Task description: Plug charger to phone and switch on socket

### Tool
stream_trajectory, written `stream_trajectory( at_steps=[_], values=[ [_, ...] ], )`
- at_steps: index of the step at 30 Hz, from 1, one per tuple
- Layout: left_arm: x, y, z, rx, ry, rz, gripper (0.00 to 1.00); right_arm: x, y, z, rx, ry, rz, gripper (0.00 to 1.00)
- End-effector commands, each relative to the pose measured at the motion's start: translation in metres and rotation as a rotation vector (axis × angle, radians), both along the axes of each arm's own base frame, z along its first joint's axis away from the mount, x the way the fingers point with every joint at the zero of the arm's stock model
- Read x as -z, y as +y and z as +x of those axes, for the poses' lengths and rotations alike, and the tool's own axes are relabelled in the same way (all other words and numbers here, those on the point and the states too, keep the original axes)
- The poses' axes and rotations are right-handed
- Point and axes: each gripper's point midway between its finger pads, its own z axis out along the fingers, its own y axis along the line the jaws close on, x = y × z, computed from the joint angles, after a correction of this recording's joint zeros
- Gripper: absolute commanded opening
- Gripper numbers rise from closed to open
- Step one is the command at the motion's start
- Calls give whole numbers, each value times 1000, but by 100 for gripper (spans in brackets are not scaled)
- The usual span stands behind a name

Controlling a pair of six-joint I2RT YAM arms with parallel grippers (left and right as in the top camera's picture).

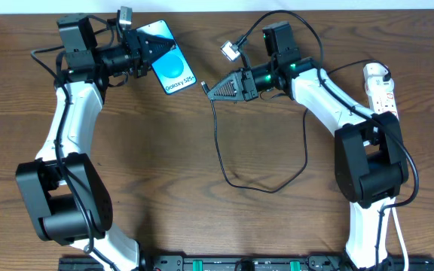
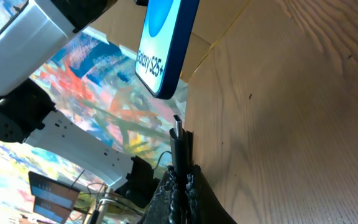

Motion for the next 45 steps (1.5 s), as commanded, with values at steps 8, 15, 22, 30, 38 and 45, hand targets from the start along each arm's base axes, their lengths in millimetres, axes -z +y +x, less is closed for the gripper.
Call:
stream_trajectory(
  at_steps=[8,15,22,30,38,45],
  values=[
    [-16,-1,-2,5,-36,0,7,-12,6,-7,-28,-33,26,2],
    [-15,-1,-2,2,-36,1,7,-12,10,-10,-38,-34,26,2],
    [-15,-1,-2,2,-36,1,7,-12,10,-10,-38,-34,26,2],
    [-15,-1,-1,-4,-36,5,8,-14,9,-12,-48,-30,36,2],
    [-14,0,0,-8,-36,7,7,-17,9,-15,-65,-35,52,1],
    [-13,0,2,-20,-35,15,8,-17,14,-19,-78,-33,52,2]
  ],
)
